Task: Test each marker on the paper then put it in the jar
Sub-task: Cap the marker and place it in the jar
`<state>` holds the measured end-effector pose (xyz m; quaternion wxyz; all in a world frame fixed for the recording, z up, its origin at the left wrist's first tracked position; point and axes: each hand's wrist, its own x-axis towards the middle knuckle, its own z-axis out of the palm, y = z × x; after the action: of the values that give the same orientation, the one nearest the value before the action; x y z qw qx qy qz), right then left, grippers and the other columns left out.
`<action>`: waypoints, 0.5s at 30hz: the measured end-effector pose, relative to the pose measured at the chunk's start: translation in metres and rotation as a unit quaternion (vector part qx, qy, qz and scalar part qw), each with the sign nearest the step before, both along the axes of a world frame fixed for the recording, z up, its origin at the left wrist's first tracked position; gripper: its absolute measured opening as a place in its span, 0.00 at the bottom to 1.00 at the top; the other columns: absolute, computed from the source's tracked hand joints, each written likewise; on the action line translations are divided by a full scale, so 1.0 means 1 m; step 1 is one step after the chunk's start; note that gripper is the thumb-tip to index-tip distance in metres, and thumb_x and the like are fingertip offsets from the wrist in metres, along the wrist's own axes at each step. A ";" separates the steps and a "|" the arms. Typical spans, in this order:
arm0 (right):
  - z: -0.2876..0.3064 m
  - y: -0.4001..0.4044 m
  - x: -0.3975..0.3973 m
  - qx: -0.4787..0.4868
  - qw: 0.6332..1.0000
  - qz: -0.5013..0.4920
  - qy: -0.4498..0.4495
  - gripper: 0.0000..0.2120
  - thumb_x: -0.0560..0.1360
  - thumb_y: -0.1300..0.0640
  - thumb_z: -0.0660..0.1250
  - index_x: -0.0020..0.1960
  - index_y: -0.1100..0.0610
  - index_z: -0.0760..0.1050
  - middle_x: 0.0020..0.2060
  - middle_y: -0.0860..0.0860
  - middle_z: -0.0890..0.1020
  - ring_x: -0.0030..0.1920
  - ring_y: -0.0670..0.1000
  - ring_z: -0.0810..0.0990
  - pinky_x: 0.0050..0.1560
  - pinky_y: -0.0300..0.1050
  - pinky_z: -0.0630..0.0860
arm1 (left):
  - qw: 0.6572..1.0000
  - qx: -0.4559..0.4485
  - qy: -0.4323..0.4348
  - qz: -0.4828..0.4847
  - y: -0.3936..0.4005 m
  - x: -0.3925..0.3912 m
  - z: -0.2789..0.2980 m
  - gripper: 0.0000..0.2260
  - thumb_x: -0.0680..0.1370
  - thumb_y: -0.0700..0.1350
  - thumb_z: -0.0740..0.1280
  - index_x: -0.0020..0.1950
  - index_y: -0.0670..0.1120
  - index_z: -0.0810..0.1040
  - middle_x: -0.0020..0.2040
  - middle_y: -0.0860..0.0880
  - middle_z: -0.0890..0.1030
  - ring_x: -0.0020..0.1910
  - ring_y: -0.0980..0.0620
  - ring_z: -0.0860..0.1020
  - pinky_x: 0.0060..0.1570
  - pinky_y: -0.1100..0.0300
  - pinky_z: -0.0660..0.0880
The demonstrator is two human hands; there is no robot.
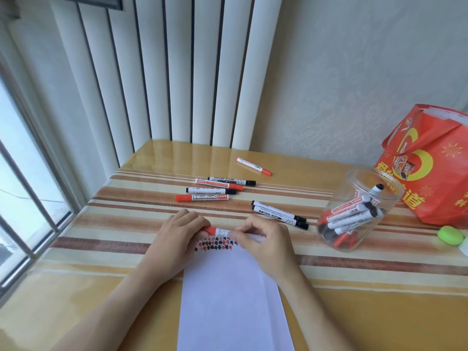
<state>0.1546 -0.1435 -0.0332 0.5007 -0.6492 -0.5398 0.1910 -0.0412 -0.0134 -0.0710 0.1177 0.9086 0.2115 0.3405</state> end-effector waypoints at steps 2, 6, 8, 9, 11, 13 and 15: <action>-0.008 0.002 0.002 0.019 0.980 0.007 -0.198 0.09 0.77 0.45 0.72 0.46 0.50 0.81 0.40 0.43 0.84 0.43 0.47 0.82 0.46 0.49 0.79 | 1.000 0.018 0.013 0.007 -0.002 0.000 0.000 0.11 0.85 0.53 0.58 0.51 0.50 0.77 0.43 0.58 0.73 0.43 0.52 0.70 0.42 0.53 0.71; -0.008 0.006 -0.020 -0.045 0.936 0.039 -0.347 0.21 0.80 0.37 0.56 0.57 0.50 0.79 0.47 0.45 0.81 0.48 0.51 0.80 0.45 0.51 0.78 | 0.998 0.048 0.040 -0.002 -0.010 -0.001 0.005 0.08 0.82 0.48 0.58 0.48 0.53 0.77 0.40 0.59 0.72 0.42 0.54 0.69 0.42 0.55 0.68; -0.009 0.008 -0.028 -0.073 0.929 0.036 -0.361 0.26 0.80 0.35 0.48 0.58 0.49 0.78 0.49 0.45 0.81 0.48 0.53 0.81 0.43 0.53 0.79 | 0.998 0.047 0.040 0.003 -0.011 -0.003 0.007 0.08 0.80 0.46 0.59 0.48 0.53 0.77 0.40 0.59 0.72 0.42 0.54 0.69 0.42 0.56 0.68; -0.010 0.008 -0.028 -0.076 0.928 0.034 -0.363 0.27 0.80 0.34 0.46 0.58 0.49 0.77 0.49 0.45 0.81 0.48 0.54 0.81 0.43 0.53 0.78 | 0.998 0.046 0.039 0.007 -0.011 -0.004 0.008 0.08 0.79 0.46 0.59 0.49 0.53 0.78 0.39 0.59 0.72 0.42 0.54 0.69 0.42 0.56 0.67; -0.010 0.006 -0.028 -0.073 0.932 0.039 -0.353 0.26 0.79 0.34 0.45 0.55 0.49 0.75 0.49 0.45 0.82 0.48 0.54 0.80 0.44 0.52 0.77 | 0.998 0.048 0.039 0.012 -0.012 -0.005 0.008 0.07 0.78 0.44 0.61 0.49 0.54 0.78 0.39 0.59 0.72 0.42 0.53 0.69 0.43 0.57 0.67; -0.007 0.004 -0.030 -0.058 0.936 0.049 -0.344 0.24 0.80 0.35 0.46 0.53 0.50 0.74 0.48 0.46 0.83 0.47 0.56 0.80 0.42 0.51 0.74 | 0.998 0.044 0.035 0.014 -0.013 -0.006 0.008 0.08 0.77 0.41 0.63 0.49 0.54 0.77 0.40 0.59 0.72 0.43 0.54 0.69 0.43 0.57 0.67; -0.004 0.004 -0.032 -0.052 0.931 0.055 -0.356 0.26 0.80 0.36 0.45 0.55 0.50 0.74 0.47 0.47 0.84 0.46 0.57 0.81 0.39 0.52 0.73 | 0.999 0.038 0.021 0.017 -0.014 -0.006 0.009 0.09 0.77 0.39 0.64 0.49 0.54 0.77 0.40 0.59 0.72 0.43 0.54 0.68 0.43 0.57 0.66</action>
<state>0.1225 -0.1393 -0.0371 0.2299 -0.6692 -0.7066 0.0026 -0.0476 -0.0271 -0.0622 0.0730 0.9154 0.2163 0.3315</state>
